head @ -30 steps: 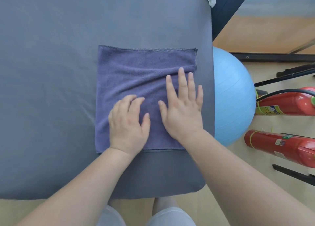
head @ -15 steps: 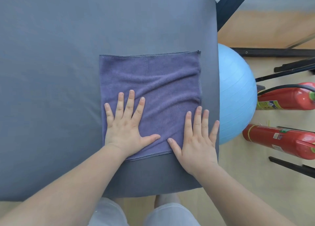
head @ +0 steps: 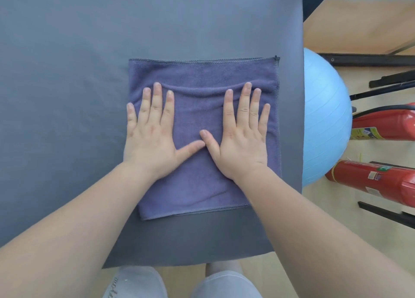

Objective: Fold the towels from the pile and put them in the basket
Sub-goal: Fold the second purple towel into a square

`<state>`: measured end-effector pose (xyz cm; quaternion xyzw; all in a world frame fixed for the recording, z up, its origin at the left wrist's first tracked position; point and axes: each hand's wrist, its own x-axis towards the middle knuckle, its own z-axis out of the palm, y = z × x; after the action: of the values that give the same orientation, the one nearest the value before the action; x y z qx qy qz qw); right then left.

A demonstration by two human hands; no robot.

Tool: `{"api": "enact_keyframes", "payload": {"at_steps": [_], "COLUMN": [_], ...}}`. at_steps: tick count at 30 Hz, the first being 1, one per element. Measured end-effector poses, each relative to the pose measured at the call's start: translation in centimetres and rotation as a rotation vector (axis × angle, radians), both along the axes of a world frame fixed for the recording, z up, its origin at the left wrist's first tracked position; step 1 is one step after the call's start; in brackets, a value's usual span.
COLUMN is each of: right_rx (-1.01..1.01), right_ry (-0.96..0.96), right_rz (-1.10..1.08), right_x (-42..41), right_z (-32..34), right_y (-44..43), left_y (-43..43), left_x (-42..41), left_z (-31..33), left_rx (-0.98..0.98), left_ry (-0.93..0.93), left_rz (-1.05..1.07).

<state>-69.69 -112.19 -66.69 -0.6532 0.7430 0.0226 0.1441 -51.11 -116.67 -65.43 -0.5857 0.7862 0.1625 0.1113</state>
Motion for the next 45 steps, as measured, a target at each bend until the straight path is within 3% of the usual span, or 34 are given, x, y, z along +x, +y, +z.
{"api": "enact_keyframes", "payload": {"at_steps": [8, 13, 17, 19, 25, 34, 45], "right_rx": [0.016, 0.034, -0.220, -0.273, -0.085, -0.141, 0.018], "right_ry": [0.025, 0.052, -0.017, 0.050, 0.068, 0.081, 0.095], "right_rz": [0.028, 0.059, 0.014, 0.061, 0.180, 0.235, 0.299], "right_x": [-2.1, -2.9, -3.8, -4.7, -7.4, -8.1, -8.1], "right_z": [0.8, 0.9, 1.7, 1.8, 4.0, 3.7, 4.1], "right_y": [-5.4, -6.5, -8.7, -10.7, -14.3, -15.7, -16.2], "left_y": [-4.2, -5.1, -6.9, -8.3, -10.8, -11.8, -14.1], "left_x": [-0.1, -0.4, -0.5, -0.6, -1.4, -1.9, -1.9], "left_z": [-0.6, -0.5, 0.8, 1.4, 1.9, 1.4, 3.2], "left_rx": [-0.049, -0.036, -0.158, -0.249, -0.287, -0.318, -0.109], "left_ry": [-0.068, -0.018, 0.052, 0.088, 0.083, 0.080, -0.095], "left_rz": [0.094, 0.145, 0.152, 0.115, 0.008, 0.055, -0.002]}}
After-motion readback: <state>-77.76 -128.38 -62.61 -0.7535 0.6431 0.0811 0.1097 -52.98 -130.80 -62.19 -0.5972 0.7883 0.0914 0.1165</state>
